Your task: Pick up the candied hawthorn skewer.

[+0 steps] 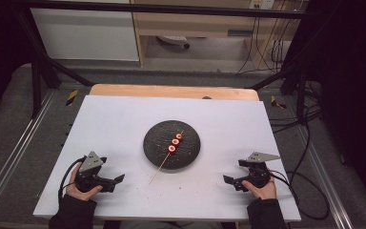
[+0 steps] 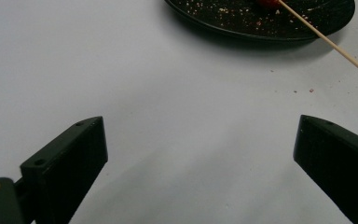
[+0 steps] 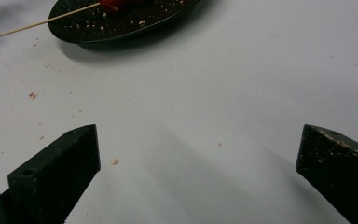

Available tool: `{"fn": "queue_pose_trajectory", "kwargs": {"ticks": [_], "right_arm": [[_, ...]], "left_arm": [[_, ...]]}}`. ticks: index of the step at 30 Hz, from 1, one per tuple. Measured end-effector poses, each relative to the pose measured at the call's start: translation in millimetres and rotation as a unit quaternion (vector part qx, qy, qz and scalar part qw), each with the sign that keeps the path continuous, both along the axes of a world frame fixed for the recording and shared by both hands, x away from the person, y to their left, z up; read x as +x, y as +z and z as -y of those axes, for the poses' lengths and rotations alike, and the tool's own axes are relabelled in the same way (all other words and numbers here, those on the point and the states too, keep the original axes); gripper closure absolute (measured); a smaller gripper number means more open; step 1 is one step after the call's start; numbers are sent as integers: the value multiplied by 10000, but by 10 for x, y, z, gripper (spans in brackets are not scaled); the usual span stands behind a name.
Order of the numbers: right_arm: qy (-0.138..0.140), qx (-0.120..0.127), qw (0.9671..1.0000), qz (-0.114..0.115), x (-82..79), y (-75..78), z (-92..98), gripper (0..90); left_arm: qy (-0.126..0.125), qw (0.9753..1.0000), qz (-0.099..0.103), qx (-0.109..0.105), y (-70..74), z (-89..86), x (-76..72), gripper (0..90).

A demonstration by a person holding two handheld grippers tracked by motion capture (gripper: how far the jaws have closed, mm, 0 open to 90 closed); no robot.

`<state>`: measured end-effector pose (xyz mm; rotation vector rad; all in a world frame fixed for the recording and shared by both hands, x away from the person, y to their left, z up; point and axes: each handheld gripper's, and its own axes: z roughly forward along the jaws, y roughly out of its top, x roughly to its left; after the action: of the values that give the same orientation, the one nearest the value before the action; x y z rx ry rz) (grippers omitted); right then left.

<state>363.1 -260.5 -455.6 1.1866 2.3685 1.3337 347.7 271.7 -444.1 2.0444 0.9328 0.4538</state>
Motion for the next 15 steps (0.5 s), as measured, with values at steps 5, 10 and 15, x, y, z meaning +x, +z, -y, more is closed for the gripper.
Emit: {"fn": "queue_pose_trajectory", "kwargs": {"ticks": [5, 10, 15], "right_arm": [[1, -3, 10000, 14, -7, 5, 3, 6], [-28, 15, 10000, 16, -14, 10, 0, 6], [-8, 33, 10000, 39, -15, 12, 0, 5]], "left_arm": [[-6, 10000, 16, 23, 20, 24, -11, 23], [-28, 10000, 0, 33, 27, 51, -10, 27], [-54, 10000, 13, 59, 35, 91, -10, 27]]}}
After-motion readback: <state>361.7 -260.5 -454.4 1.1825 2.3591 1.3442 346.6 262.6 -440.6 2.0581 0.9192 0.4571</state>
